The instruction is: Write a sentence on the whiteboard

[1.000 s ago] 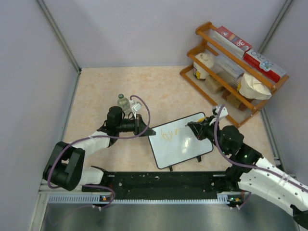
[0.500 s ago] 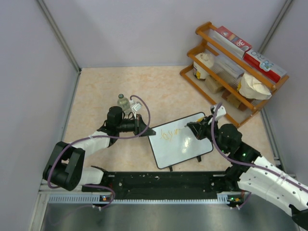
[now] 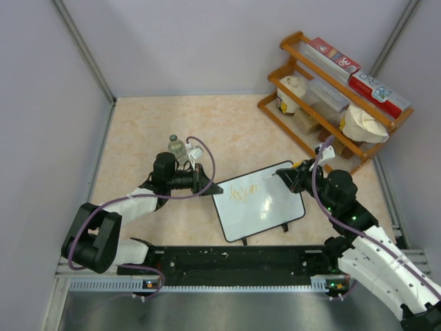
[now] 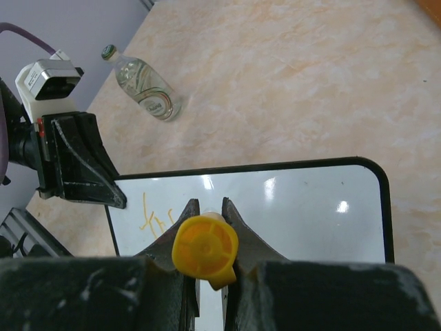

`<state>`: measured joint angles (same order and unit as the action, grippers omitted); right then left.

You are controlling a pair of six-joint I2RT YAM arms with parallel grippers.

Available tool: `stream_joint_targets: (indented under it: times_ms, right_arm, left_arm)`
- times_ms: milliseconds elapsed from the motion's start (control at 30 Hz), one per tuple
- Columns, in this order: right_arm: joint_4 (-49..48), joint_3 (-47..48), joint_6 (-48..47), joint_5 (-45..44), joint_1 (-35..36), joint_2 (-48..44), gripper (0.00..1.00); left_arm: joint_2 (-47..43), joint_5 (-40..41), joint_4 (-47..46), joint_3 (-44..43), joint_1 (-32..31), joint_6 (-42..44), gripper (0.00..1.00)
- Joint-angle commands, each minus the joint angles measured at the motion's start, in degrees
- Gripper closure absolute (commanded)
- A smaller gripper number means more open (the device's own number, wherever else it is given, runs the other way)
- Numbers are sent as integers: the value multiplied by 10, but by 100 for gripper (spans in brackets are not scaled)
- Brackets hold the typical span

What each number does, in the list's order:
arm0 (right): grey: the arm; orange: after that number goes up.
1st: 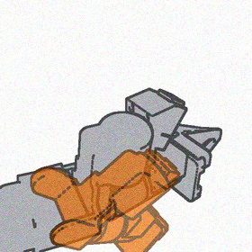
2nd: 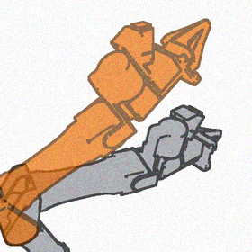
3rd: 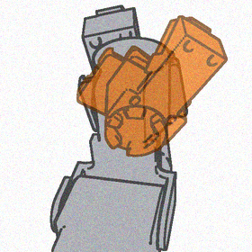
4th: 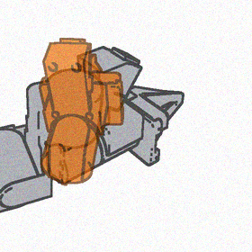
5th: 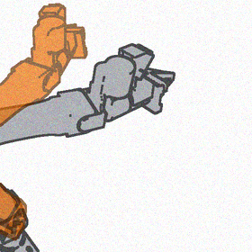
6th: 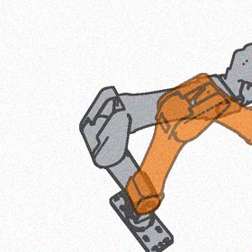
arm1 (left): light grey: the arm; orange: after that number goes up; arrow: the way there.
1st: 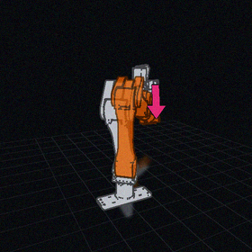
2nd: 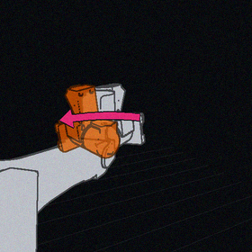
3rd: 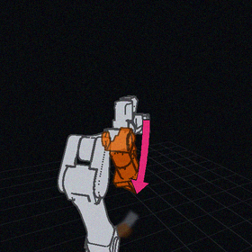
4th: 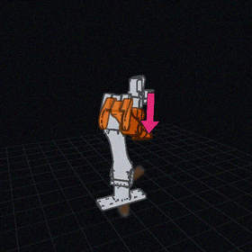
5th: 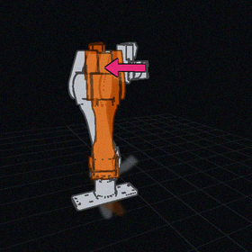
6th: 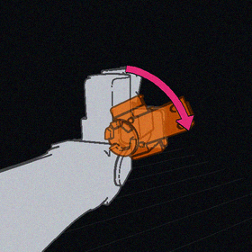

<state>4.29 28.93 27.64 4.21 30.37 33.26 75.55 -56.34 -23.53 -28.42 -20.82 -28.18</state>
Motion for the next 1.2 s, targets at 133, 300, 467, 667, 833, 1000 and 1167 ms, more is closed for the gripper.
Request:
stream_joint_targets:
  times_ms: [133,300,467,667,833,1000,1167]
  right_arm:
    - [-17,4,-7,37,-19,1,100]
    - [-15,4,-28,19,-18,6,100]
    - [-20,6,-36,13,-18,16,100]
    - [-39,9,-36,23,-18,53,100]
    - [-39,3,-35,19,-18,60,100]
    - [-55,-5,-33,24,-18,70,100]
    - [-52,-14,-31,12,-18,74,100]
  left_arm:
    - [18,76,37,18,2,78,100]
    - [17,78,36,17,3,78,100]
    - [17,76,34,19,2,77,100]
    - [17,76,34,18,2,77,100]
    - [19,75,34,17,2,77,100]
    - [21,75,33,15,3,77,100]
    - [22,73,34,14,2,77,100]
